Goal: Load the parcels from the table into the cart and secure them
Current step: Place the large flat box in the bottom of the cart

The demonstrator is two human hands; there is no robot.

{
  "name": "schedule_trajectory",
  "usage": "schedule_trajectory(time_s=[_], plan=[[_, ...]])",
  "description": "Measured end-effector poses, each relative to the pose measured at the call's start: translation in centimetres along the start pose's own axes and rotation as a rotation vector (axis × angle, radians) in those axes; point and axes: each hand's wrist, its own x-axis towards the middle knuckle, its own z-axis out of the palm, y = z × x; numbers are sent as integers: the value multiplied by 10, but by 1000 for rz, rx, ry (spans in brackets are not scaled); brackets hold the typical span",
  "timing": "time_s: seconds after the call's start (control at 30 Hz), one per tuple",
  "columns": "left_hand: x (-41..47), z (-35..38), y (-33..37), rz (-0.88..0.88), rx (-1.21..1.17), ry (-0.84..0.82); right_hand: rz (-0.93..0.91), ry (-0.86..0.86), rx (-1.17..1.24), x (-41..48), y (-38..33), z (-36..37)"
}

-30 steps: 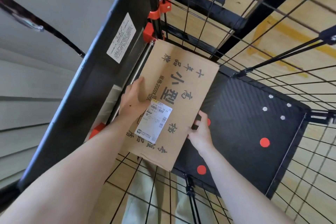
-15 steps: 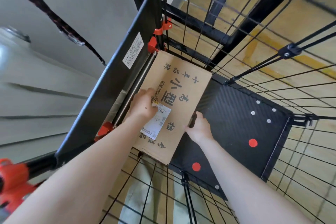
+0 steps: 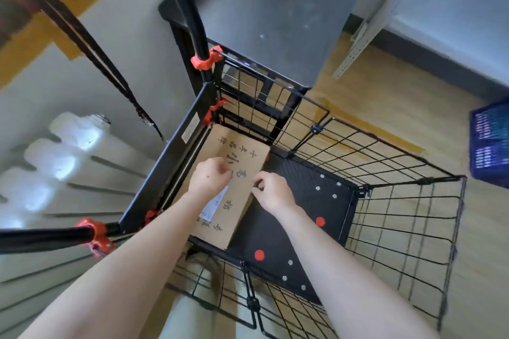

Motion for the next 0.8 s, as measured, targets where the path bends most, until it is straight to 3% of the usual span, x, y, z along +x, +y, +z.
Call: schedule_trajectory(time_s=[0.13, 0.33, 0.57, 0.8], plan=[[-42, -41, 42, 65, -73, -27, -86, 55, 9, -45, -26, -36], [-108, -96, 83, 187, -83, 71, -177, 118, 67, -107, -53, -85], [-182, -145, 119, 216, -191, 233, -275, 165, 18, -156, -79, -133], [-228, -166, 138, 210, -247, 342, -489, 113, -91, -195, -109, -163]])
